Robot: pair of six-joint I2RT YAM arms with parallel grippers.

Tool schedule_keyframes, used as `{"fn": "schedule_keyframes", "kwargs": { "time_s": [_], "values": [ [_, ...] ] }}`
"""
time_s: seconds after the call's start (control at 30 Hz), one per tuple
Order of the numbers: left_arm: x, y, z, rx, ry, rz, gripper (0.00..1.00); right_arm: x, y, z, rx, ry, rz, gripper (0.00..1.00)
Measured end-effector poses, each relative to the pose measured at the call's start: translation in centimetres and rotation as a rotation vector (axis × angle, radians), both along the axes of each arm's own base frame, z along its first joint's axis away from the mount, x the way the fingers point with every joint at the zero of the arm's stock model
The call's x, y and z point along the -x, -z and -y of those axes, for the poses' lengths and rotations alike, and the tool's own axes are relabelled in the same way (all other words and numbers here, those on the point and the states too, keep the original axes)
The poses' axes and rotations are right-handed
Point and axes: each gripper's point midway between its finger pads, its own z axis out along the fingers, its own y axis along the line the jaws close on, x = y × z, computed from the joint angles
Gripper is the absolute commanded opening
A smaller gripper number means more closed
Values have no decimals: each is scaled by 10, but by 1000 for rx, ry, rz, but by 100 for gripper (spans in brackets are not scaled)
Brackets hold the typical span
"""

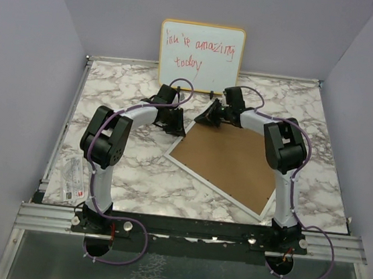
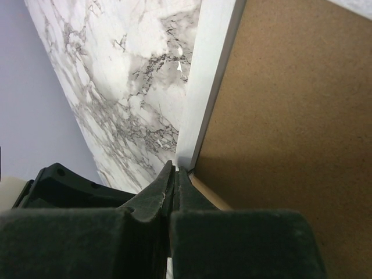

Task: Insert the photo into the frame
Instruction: Install the photo frame at the center of the board.

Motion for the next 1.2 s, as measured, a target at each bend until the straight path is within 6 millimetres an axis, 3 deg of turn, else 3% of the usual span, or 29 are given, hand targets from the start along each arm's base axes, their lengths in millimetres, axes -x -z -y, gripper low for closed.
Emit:
{"fn": "schedule_keyframes", "kwargs": {
  "time_s": [0.43, 0.93, 1.07, 1.2],
  "values": [
    [0, 0, 0, 0, 0, 0, 25, 2, 2, 5, -17, 49, -17, 1],
    [0, 0, 0, 0, -1, 0, 25, 6, 6, 40, 39, 168, -78, 1],
    [0, -1, 0, 0, -1, 0, 28, 15, 2, 53, 87, 167, -46, 1],
    [-1, -3, 0, -2, -2, -2, 34, 41, -1, 69, 163, 88, -8, 4]
  ]
}}
